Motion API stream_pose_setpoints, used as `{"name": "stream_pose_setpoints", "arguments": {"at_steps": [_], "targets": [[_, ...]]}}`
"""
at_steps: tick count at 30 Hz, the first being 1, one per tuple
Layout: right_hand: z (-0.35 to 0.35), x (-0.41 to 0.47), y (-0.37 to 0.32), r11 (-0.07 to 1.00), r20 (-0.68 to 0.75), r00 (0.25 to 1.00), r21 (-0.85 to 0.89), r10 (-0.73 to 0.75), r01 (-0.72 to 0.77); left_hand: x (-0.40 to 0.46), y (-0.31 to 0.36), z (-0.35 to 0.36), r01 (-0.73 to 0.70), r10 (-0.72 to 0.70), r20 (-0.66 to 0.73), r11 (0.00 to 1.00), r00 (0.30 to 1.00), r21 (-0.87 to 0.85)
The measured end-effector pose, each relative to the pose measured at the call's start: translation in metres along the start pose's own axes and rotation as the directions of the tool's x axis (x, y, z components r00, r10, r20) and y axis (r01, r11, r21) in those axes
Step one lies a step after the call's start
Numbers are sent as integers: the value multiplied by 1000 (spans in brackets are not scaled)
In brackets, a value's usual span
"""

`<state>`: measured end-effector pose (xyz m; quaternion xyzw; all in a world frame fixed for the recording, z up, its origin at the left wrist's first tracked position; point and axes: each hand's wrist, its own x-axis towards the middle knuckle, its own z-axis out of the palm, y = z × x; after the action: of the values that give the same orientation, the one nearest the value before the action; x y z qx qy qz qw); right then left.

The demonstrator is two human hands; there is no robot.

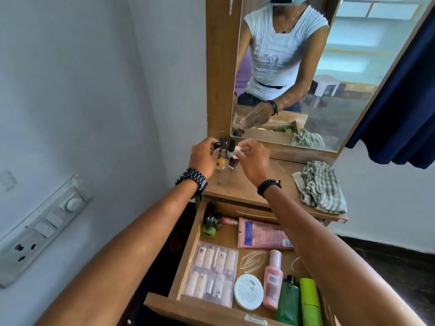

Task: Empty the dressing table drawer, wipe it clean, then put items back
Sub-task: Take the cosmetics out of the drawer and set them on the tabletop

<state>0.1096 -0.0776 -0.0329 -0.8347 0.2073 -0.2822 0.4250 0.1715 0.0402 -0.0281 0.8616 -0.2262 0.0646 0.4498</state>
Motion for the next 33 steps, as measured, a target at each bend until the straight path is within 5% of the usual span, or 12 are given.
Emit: {"name": "stream_pose_setpoints", "arguments": {"at_steps": [13,23,29,33], "targets": [[23,18,15,994,-51,993,-41,-105,103,26,-5,29,12,-11,-46,1000,999,10],[-2,-28,12,992,-77,994,98,-78,85,-31,-10,0,-68,69,-64,998,996,13],[-3,-95,23,978,157,987,208,-19,-15,-102,-42,-16,-32,9,124,983,992,181],[13,-134,42,997,285,958,82,-19,-5,-133,-58,-16,-41,-59,228,910,972,411]]}}
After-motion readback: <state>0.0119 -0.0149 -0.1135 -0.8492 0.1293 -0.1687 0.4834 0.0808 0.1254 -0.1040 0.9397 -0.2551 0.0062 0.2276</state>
